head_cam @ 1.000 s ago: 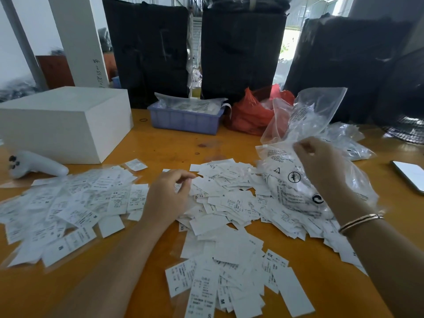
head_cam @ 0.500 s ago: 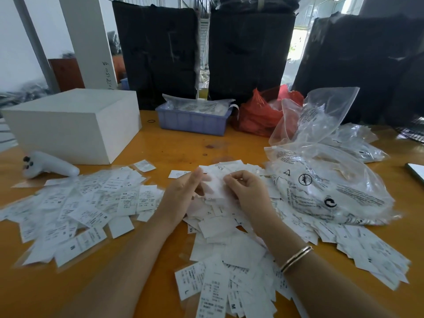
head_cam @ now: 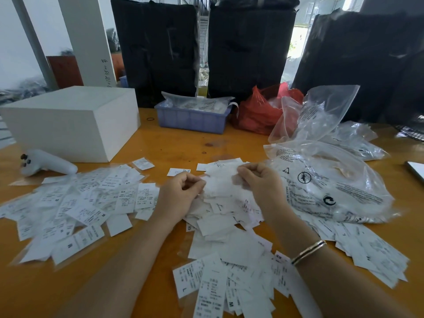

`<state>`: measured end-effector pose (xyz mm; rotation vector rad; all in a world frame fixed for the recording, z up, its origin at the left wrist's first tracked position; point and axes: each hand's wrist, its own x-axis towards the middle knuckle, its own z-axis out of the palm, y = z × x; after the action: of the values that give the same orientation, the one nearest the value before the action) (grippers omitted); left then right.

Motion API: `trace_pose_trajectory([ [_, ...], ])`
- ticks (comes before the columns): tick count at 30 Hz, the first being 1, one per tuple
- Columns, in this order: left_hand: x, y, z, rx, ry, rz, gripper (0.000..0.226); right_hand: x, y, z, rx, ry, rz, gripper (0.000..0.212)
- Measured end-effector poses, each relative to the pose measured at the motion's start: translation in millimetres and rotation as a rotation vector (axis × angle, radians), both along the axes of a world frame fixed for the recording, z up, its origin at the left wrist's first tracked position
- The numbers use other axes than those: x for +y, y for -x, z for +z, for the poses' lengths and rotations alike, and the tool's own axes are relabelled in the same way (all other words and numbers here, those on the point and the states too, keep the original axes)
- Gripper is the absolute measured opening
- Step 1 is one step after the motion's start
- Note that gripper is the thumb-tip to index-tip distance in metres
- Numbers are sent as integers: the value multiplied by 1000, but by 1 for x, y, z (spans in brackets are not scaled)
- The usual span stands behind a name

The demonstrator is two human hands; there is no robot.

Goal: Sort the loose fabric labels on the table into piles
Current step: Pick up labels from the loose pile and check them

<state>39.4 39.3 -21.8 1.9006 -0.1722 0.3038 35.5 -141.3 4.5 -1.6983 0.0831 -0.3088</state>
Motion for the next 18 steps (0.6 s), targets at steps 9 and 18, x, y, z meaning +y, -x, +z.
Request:
trace_pose_trajectory([
  [9,1,-2,-1,46,87,74,7,-133,-26,45,-83,97,-613,25],
  [18,1,-2,-2,3,70,101,17,-158,-8,33,274,1068,-593,28],
])
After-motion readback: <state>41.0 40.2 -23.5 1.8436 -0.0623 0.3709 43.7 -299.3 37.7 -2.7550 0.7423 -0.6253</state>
